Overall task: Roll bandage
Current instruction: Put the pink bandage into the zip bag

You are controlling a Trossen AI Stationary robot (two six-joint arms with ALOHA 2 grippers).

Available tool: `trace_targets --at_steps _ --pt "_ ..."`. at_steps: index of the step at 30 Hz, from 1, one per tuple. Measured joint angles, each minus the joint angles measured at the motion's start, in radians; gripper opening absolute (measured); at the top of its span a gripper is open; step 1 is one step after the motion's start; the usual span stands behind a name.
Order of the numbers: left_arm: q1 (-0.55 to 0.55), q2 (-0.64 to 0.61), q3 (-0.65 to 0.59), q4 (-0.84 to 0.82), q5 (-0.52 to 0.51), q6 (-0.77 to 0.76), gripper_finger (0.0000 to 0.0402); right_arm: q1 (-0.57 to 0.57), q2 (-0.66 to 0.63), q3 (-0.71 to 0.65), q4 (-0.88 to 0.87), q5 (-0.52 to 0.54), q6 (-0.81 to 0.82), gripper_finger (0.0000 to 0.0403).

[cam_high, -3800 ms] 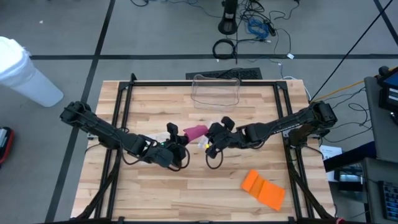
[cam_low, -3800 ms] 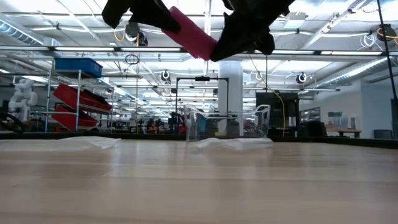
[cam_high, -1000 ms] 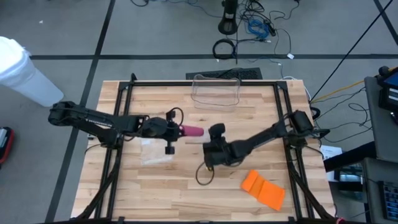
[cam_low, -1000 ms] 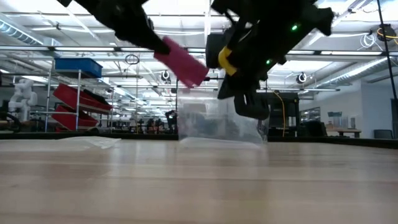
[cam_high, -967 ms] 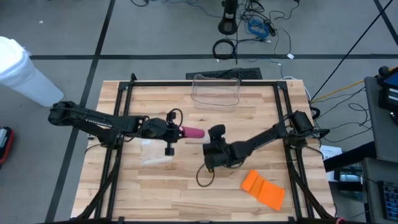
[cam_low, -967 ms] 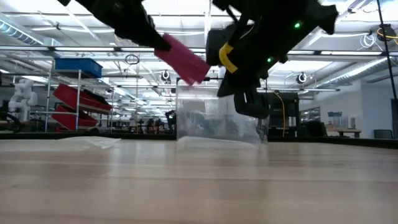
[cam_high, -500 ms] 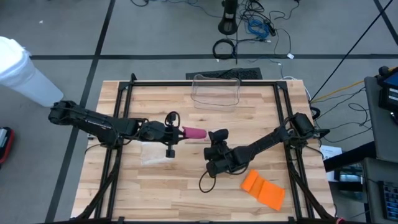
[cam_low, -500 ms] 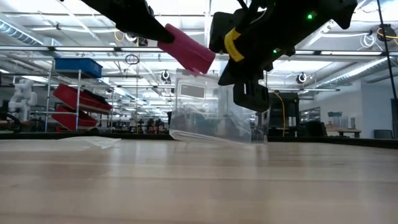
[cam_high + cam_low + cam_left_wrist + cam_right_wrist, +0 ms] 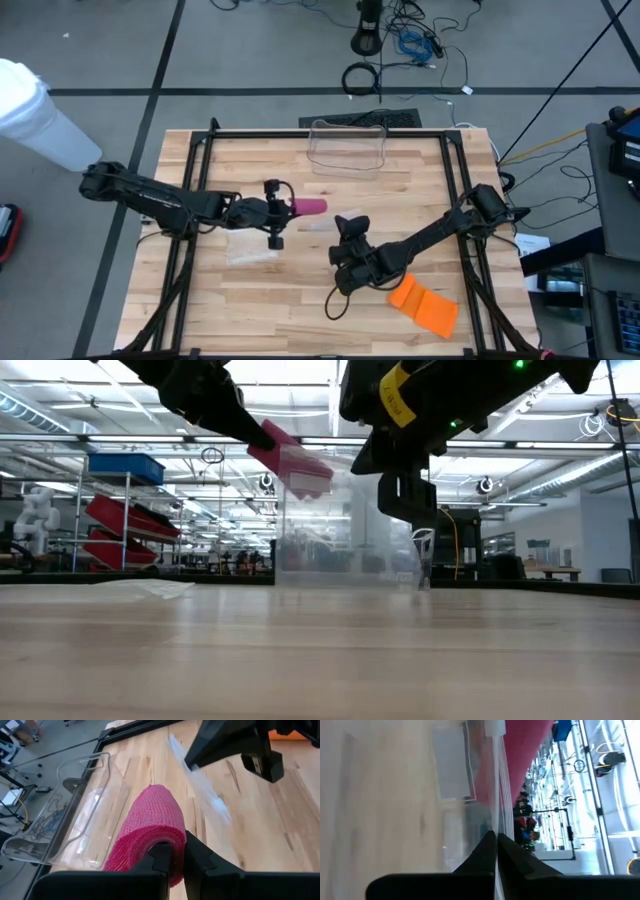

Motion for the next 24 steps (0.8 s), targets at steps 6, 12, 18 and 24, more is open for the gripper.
trace_targets --at_steps 6,12,18,24 --pt "0.000 -0.002 0.000 0.005 -0.045 0.000 0.0026 0.005 0.000 -0.010 -0.008 0.021 -0.001 0.0000" --pt "0.000 -0.025 0.000 0.021 -0.076 -0.002 0.0026 0.016 0.000 -0.053 -0.010 0.018 0.039 0.0000" --pt "0.000 -0.029 0.000 0.024 -0.070 -0.002 0.0026 0.020 0.000 -0.084 -0.008 0.006 0.147 0.0000" --pt "-0.003 -0.029 0.000 0.029 -0.042 -0.002 0.0026 0.018 0.000 -0.084 0.059 -0.165 0.190 0.0000"
